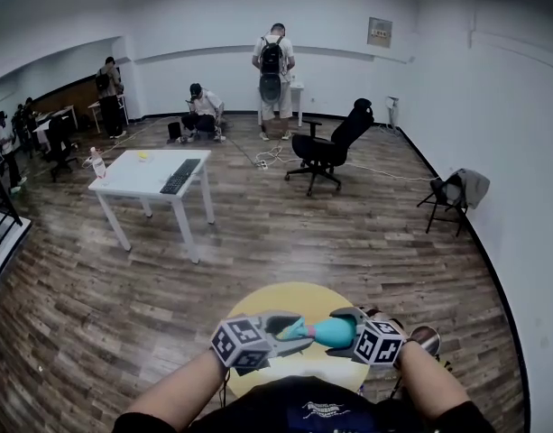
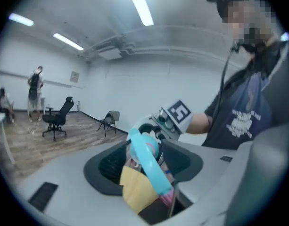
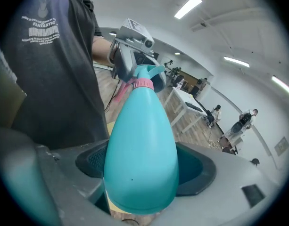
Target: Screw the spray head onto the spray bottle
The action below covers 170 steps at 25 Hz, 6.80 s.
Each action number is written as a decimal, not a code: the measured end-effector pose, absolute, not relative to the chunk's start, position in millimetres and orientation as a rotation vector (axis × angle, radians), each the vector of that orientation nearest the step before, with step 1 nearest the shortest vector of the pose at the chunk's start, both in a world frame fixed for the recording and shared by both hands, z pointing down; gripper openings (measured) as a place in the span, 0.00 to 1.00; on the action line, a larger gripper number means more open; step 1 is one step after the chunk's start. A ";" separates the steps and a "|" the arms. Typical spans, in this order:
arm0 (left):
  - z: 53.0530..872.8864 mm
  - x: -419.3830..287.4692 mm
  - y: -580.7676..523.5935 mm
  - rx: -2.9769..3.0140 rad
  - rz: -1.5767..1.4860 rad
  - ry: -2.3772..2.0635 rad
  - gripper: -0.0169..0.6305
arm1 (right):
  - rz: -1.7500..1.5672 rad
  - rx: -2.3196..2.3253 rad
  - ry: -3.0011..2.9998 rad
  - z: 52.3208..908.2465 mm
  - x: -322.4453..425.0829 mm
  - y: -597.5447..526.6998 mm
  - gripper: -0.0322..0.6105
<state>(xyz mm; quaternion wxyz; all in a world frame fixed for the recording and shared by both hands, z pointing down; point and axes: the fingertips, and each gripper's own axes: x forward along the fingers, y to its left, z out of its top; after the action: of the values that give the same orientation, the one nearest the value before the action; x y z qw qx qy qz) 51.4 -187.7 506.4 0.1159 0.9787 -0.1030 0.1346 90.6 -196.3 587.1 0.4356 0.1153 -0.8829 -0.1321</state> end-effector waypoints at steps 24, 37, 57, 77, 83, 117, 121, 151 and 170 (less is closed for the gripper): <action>502.9 55.7 -192.6 2.834 0.290 -0.302 0.32 | -0.285 0.301 -2.228 584.2 93.8 -194.7 0.69; 523.4 72.4 -166.0 3.125 0.759 -0.248 0.29 | -0.407 0.214 -2.074 597.2 89.0 -188.8 0.69; 496.0 15.3 -210.3 2.597 0.072 -0.352 0.53 | -0.239 0.282 -2.234 589.2 87.7 -194.4 0.69; 480.0 2.5 -223.9 2.580 -0.088 -0.425 0.45 | -0.230 0.330 -2.224 596.2 104.4 -202.7 0.69; 512.3 52.3 -188.5 2.779 0.343 -0.321 0.42 | -0.341 0.252 -2.170 589.7 83.4 -195.2 0.69; 536.0 68.4 -144.7 3.317 0.968 -0.110 0.29 | -0.256 0.088 -2.164 612.9 77.8 -161.5 0.68; 517.7 59.6 -164.5 3.068 0.517 -0.229 0.30 | -0.225 0.146 -2.226 599.3 83.4 -171.6 0.68; 465.7 12.1 -196.8 2.845 -0.134 -0.317 0.28 | 0.178 0.506 -2.811 508.3 82.4 -211.4 0.78; 469.0 13.2 -191.5 2.563 -0.250 -0.190 0.33 | 0.578 0.396 -3.000 490.5 89.0 -196.2 0.81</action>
<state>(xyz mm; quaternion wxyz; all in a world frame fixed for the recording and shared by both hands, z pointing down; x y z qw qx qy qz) 13.2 -191.5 469.0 0.2761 0.9540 -0.0708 -0.0929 89.0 -196.2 490.5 0.0304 0.1284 -0.9734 0.1874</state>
